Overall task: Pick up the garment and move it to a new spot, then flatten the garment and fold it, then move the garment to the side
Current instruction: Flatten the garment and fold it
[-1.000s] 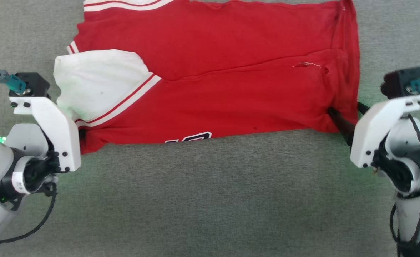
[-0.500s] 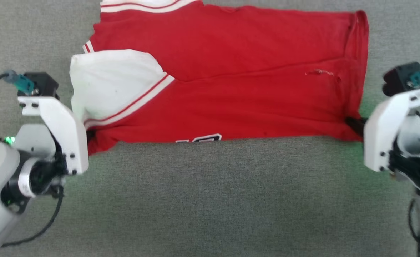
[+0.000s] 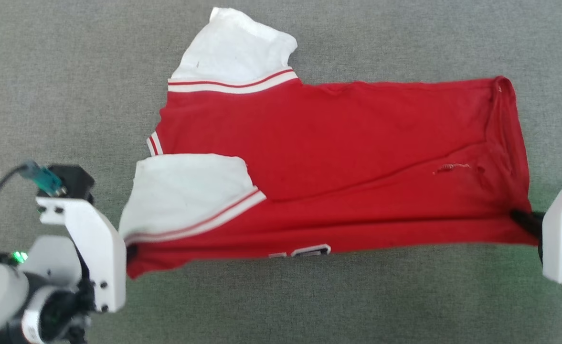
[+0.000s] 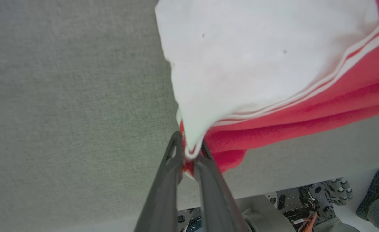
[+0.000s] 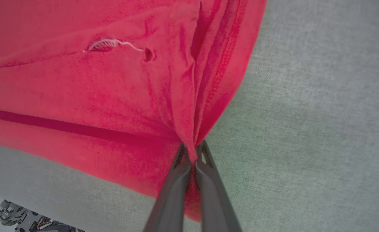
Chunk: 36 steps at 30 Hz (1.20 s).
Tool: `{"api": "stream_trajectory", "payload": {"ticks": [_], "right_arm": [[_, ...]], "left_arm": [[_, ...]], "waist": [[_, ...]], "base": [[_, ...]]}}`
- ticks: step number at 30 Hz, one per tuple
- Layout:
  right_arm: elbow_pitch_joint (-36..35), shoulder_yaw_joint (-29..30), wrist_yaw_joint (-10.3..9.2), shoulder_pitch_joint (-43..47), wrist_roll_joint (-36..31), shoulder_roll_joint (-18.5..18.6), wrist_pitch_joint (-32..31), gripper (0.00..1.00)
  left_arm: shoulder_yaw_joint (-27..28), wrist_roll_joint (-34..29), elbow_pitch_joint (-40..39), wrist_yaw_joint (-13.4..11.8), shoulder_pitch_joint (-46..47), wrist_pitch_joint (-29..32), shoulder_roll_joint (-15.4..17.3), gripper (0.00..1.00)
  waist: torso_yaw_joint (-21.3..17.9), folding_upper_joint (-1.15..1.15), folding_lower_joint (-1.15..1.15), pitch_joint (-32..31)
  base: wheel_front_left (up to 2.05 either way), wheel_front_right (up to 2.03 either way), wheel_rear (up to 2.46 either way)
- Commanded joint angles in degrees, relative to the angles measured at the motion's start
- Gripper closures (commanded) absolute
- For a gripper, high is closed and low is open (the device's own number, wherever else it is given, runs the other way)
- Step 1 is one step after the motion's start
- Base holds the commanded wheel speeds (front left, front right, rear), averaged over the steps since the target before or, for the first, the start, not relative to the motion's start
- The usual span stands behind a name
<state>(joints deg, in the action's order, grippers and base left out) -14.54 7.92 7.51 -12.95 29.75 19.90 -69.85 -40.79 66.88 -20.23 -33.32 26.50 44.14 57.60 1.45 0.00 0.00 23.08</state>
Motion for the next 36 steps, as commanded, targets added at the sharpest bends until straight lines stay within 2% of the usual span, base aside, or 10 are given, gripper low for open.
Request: {"api": "stream_trajectory", "payload": {"ticks": [1,6,7,8,9,10,18,24,29,36], "right_arm": [[0.2,0.6,-0.04,1.3,-0.7,-0.1,0.3,1.0],[2.8,-0.7,-0.04,2.4,-2.2,-1.8,3.0,1.0],[3.4,-1.2,-0.04,2.1,-2.5,-2.1,3.6,0.95],[4.1,-1.7,-0.04,1.9,-2.8,-2.3,4.3,0.63],[4.4,-2.2,-0.04,1.5,-2.7,-2.5,5.4,0.18],[4.6,-2.3,-0.04,1.1,-2.6,-2.9,6.2,0.0],[0.4,-1.4,-0.03,0.9,-2.3,-3.8,12.0,0.0],[-5.0,1.5,-0.02,0.1,-3.4,-9.0,21.0,0.0],[-6.0,1.4,-0.02,-1.7,-6.5,-13.6,33.5,0.0],[-2.1,-2.9,-0.02,-3.3,-9.2,-16.6,51.4,0.0]], "left_arm": [[-0.7,-0.7,0.1,-0.6,-1.6,0.0,0.2,1.0],[-2.7,-0.4,2.9,1.1,-2.3,-0.2,-2.7,1.0],[-2.8,-0.9,3.9,1.8,-1.7,-0.6,-3.0,1.0],[-3.0,-1.2,4.8,2.5,-1.1,-0.8,-3.2,0.67],[-2.8,-1.4,5.7,3.1,-0.6,-0.9,-3.3,0.16],[-2.5,-1.2,6.4,3.6,-0.3,-1.0,-3.3,0.0],[1.3,-1.5,4.7,4.4,3.6,-0.1,1.8,0.0],[4.2,-2.7,2.4,5.8,9.2,2.4,6.7,0.0],[4.4,-6.7,6.9,11.5,16.7,2.1,5.8,0.0],[2.9,-11.0,21.0,21.7,27.1,1.0,0.6,0.0]], "waist": [[0.1,0.0,0.0,0.1],[-0.2,0.0,0.0,1.0],[-0.4,0.0,0.0,1.1],[-0.5,0.0,0.0,1.2],[-0.7,0.0,0.0,1.3],[-0.9,0.0,0.0,1.3],[-2.9,0.0,0.0,0.9],[-6.6,0.0,0.0,1.8],[-11.2,0.0,0.0,2.7],[-18.2,0.0,0.0,3.9]], "base": [[0.0,0.0,0.0],[0.0,0.0,0.0],[0.0,0.0,0.0],[0.0,0.0,0.0],[0.0,0.0,0.0],[0.0,0.0,0.0],[0.0,0.0,0.0],[0.0,0.0,0.0],[0.0,0.0,0.0],[0.0,0.0,0.0]]}}
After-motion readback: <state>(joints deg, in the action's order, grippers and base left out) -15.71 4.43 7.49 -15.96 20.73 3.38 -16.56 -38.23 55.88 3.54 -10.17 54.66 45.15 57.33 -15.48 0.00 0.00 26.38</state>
